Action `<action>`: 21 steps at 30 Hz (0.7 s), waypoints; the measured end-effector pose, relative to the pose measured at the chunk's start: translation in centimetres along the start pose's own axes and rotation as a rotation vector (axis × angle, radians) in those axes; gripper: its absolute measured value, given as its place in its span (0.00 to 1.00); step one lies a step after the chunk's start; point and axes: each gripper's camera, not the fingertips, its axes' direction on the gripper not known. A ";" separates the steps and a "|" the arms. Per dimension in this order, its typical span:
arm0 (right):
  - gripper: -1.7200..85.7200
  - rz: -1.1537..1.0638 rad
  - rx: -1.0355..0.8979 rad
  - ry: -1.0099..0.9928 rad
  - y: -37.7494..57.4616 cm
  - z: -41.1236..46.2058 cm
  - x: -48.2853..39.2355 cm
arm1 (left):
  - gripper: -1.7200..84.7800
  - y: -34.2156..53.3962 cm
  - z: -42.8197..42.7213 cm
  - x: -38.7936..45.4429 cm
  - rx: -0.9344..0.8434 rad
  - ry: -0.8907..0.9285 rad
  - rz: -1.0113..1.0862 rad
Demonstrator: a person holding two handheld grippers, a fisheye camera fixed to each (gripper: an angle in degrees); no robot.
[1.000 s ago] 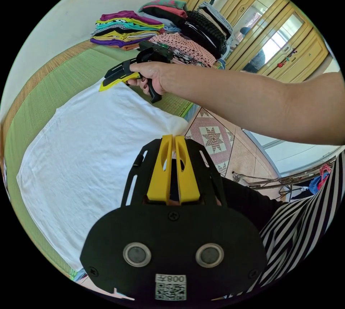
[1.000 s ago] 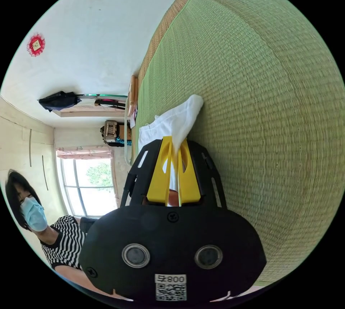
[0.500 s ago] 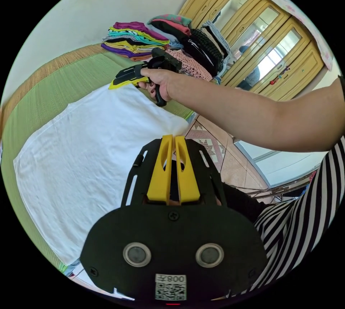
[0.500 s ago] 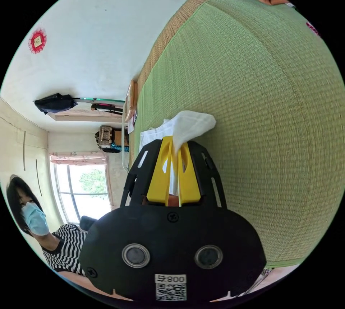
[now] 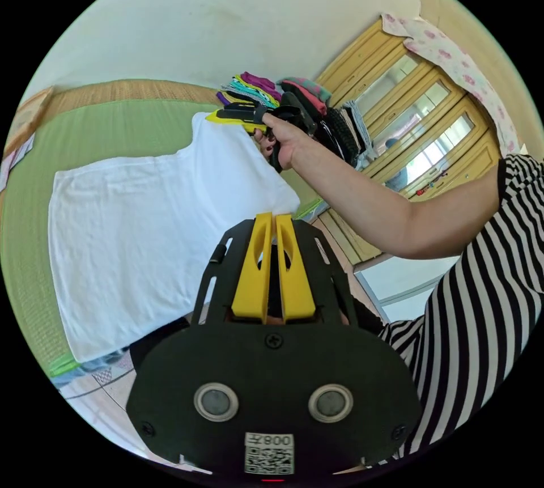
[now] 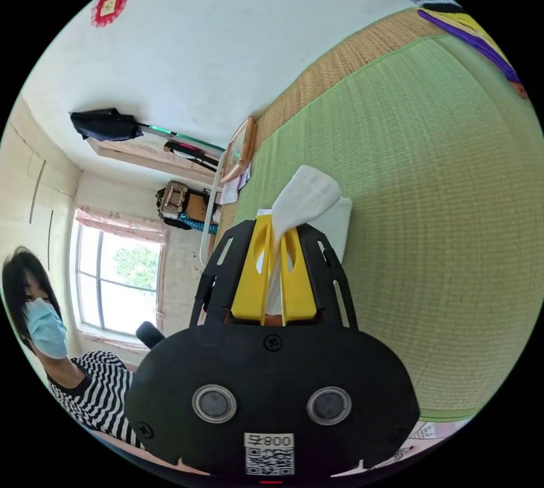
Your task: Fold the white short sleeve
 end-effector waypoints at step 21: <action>0.03 -0.145 -0.242 0.208 -10.4 22.1 -20.1 | 0.03 34.7 8.3 -18.1 0.278 0.083 -0.637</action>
